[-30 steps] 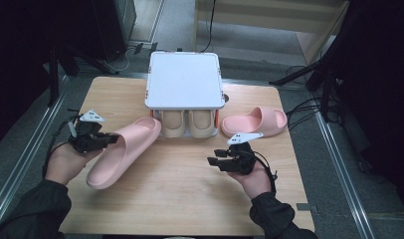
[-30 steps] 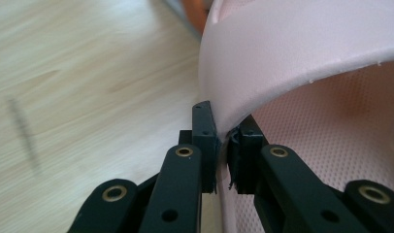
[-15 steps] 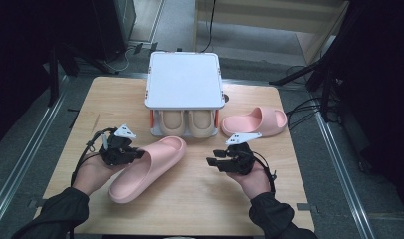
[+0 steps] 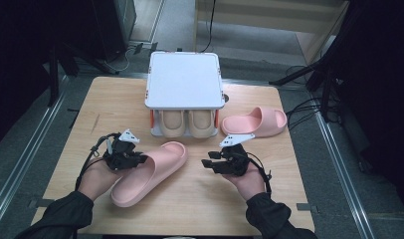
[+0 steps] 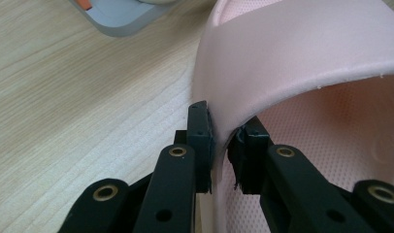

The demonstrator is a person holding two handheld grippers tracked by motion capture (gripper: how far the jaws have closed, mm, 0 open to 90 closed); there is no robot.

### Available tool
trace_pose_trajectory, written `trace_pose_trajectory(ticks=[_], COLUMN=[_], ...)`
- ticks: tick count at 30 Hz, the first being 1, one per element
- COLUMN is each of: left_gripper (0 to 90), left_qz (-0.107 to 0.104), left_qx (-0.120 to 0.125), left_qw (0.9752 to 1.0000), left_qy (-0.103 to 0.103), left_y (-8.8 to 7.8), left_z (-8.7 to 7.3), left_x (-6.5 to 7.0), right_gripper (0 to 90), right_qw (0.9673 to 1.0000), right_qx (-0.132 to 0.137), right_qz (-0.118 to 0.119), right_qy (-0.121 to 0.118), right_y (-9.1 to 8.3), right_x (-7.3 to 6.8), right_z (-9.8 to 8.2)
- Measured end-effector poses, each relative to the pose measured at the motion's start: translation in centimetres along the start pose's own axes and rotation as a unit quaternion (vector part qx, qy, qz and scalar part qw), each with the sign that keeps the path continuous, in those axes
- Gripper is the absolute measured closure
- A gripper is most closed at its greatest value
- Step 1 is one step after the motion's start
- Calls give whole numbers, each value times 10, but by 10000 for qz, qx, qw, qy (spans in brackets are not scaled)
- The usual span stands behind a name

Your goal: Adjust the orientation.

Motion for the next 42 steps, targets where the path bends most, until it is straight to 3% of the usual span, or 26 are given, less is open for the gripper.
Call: trace_pose_trajectory(ticks=[17, 22, 27, 31, 34, 37, 42], left_gripper=[711, 685, 584, 628, 692, 742, 760], left_qz=[-38, -151, -351, -527, -506, -386, -186], left_qx=[-183, -162, -107, -34, 124, 147, -2], left_qw=[9998, 9997, 9993, 9986, 9986, 9990, 9996], left_qy=[116, 68, 21, -66, -97, -166, -229], left_y=[7, 6, -5, -20, -29, -32, -21], left_z=[-7, -8, -10, -13, -15, -19, -27], left_x=[5, 5, 4, 3, -1, -10, -25], right_gripper=[571, 572, 583, 590, 649, 701, 746], right_qw=[10000, 10000, 10000, 9999, 9999, 9999, 9997], right_qx=[-12, -11, 6, 44, 38, -16, -40], right_qz=[-66, -71, -87, -67, 6, 69, 192], right_qy=[40, 27, 27, 69, 145, 120, 153], right_y=[-1, -1, 1, 4, 8, 15, 33], right_x=[5, 6, 5, 4, 1, -4, -14], right_z=[-1, -1, -1, 0, 0, -1, -2])
Point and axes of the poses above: each handheld gripper's, and its own axes: y roughly forward along the jaws, z roughly out of its top, x roughly to its right, the point moved 5 cm from there along y, roughly forward along the jaws, and after that the axes turned 12 degrees about x, right-handed, at the moved point
